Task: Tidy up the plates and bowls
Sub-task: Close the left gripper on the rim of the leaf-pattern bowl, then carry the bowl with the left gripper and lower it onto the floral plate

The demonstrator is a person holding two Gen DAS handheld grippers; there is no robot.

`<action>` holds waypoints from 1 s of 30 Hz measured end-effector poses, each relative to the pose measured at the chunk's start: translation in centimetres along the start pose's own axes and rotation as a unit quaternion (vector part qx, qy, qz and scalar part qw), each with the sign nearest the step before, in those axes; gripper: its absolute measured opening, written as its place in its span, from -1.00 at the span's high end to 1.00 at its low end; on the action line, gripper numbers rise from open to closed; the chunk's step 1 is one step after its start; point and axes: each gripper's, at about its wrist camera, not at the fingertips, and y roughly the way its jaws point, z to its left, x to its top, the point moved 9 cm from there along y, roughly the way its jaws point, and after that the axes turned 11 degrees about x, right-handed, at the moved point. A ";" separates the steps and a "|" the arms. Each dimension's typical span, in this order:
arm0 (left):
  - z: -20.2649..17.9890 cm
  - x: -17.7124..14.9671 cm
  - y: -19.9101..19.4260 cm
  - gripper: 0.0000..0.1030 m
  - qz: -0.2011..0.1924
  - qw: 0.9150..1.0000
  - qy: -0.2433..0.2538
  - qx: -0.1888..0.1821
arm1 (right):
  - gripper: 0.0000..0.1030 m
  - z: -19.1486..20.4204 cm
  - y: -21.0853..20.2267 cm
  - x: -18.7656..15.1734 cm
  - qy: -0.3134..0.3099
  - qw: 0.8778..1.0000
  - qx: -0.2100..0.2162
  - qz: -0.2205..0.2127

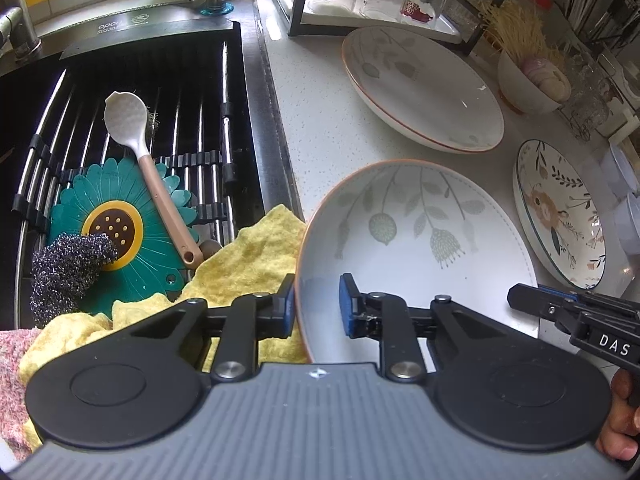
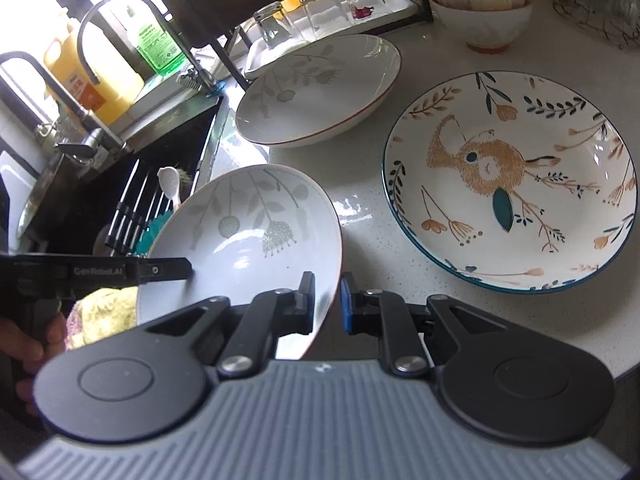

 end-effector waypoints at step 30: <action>-6.1 6.2 -6.7 0.58 -0.026 0.995 -0.005 -0.092 | 0.69 -1.6 -8.2 6.7 -0.021 0.996 -0.010 -0.083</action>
